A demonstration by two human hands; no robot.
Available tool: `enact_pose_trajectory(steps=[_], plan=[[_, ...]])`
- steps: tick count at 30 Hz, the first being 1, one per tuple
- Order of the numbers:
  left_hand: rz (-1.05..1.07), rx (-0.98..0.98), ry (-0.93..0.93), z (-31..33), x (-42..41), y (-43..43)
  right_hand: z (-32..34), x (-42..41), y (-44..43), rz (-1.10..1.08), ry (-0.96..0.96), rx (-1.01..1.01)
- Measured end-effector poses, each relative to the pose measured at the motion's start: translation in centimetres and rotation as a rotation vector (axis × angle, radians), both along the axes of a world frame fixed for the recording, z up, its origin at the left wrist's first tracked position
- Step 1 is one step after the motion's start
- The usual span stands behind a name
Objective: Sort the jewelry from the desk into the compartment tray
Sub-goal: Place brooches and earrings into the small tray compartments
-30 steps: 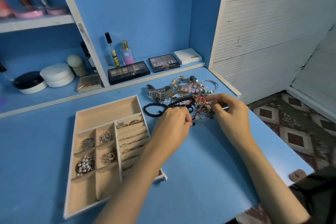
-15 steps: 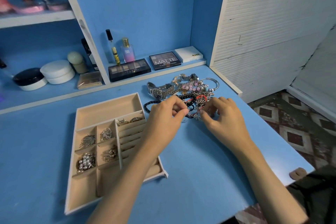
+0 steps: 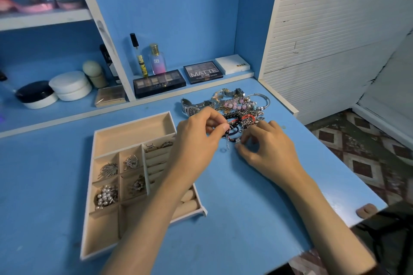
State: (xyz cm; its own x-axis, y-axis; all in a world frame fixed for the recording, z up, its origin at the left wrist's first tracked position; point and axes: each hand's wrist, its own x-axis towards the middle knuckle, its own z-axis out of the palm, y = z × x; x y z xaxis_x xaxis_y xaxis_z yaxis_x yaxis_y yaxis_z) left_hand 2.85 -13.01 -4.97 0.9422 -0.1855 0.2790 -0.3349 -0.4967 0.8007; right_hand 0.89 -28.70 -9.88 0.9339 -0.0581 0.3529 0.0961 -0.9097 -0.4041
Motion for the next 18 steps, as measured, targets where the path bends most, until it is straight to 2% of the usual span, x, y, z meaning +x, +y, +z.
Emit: enact_pose_trajectory(steps=[4, 8, 14, 18], plan=[[0.005, -0.013, -0.013, 0.5, -0.2, 0.4, -0.1, 0.1, 0.0, -0.004, -0.049, -0.034], [0.023, -0.008, -0.014, 0.6, -0.2, 0.8, 0.0, 0.1, 0.1, -0.013, -0.121, 0.026], [0.058, -0.022, -0.001, 1.0, -0.5, 1.6, 1.2, 0.0, 0.5, 0.099, -0.156, 0.411], [0.083, -0.029, 0.017, 1.3, -1.1, 3.4, 2.3, -0.2, 1.7, 0.193, -0.081, 0.610]])
